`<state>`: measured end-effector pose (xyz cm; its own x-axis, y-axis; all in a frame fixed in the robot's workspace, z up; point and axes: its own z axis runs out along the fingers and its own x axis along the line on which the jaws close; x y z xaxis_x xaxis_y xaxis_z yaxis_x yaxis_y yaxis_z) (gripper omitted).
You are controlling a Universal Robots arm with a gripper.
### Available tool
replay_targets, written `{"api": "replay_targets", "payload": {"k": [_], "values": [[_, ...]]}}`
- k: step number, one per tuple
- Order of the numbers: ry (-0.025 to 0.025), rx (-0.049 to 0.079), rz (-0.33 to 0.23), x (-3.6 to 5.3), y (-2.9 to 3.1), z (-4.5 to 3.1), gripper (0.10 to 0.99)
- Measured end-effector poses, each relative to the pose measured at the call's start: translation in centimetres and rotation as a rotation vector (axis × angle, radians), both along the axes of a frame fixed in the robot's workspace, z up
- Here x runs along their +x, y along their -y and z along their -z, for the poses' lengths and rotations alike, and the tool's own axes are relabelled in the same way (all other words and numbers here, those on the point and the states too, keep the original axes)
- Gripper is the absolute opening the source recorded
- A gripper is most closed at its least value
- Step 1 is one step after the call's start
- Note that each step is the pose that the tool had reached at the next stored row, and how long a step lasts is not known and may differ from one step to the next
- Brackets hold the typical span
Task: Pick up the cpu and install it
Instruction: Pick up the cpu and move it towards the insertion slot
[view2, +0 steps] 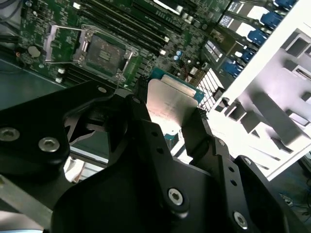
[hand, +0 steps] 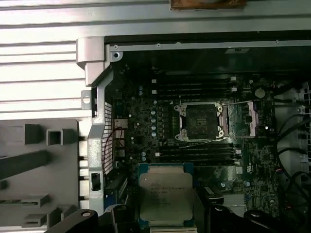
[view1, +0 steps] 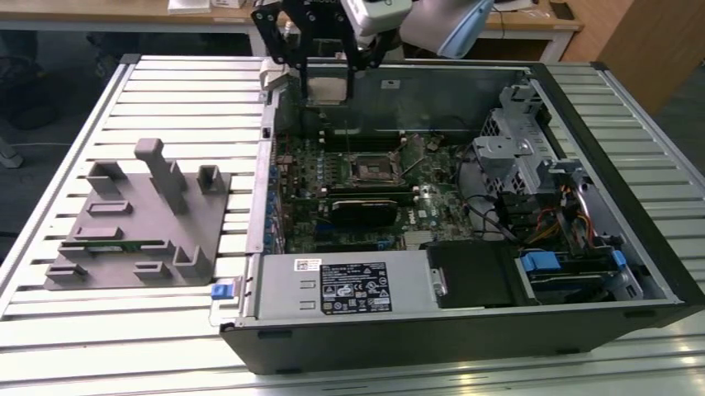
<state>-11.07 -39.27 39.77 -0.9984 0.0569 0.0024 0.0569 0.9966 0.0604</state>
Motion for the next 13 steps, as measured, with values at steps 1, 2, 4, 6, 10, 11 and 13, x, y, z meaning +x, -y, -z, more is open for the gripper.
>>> {"api": "replay_targets", "payload": {"k": [1, 2, 4, 6, 10, 11, 13], "values": [[-0.0001, 0.000, 0.000, 0.24, -0.01, 0.00, 0.533], [0.0000, 0.000, 0.000, 0.48, -0.02, 0.01, 0.533], [0.0000, 0.000, 0.000, 0.97, -0.04, 0.02, 0.533], [0.0000, 0.000, 0.000, 1.43, -0.07, 0.04, 0.533], [0.0000, 0.000, 0.000, 2.29, -0.16, 0.06, 0.533], [-0.0001, 0.000, 0.000, 2.47, -0.19, 0.07, 0.533], [0.0001, 0.000, 0.000, 2.78, -0.24, 0.09, 0.533]]}}
